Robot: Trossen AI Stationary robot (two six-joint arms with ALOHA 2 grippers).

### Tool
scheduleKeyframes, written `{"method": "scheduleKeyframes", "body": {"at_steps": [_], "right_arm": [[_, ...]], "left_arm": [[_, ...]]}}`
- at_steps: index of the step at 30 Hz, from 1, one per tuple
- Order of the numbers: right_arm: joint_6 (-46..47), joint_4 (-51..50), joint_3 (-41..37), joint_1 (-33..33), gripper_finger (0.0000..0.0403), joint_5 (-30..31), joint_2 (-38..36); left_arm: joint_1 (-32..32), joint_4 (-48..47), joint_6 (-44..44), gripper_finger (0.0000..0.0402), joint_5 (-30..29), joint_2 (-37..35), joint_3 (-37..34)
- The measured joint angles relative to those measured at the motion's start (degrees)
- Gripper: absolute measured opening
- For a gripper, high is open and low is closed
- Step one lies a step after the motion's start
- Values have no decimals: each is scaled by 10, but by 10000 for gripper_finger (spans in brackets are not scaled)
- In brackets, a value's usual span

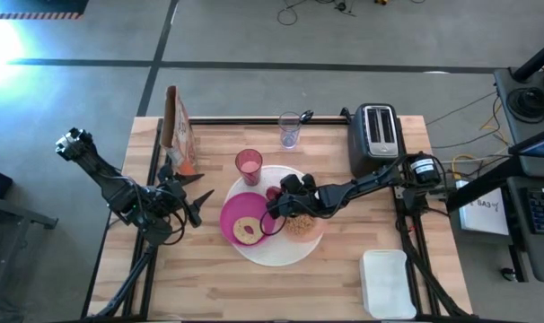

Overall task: Arrange a breakfast setting
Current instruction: Put the apple on the top side of the white mat, then put the spoon on the white mat to the right of the orange bowl

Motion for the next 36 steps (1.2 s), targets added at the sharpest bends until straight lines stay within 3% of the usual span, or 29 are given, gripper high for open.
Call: {"method": "scheduleKeyframes", "body": {"at_steps": [12, 31, 36], "right_arm": [[-9, -2, 0, 0, 152, 0, -9], [-69, -66, 0, -40, 152, 7, -138], [-81, -64, 0, -68, 146, 69, -145]], "left_arm": [[0, 0, 0, 237, 0, 0, 0], [0, 6, 0, 237, 1, -1, 0], [0, 7, 0, 237, 1, -1, 0]]}}
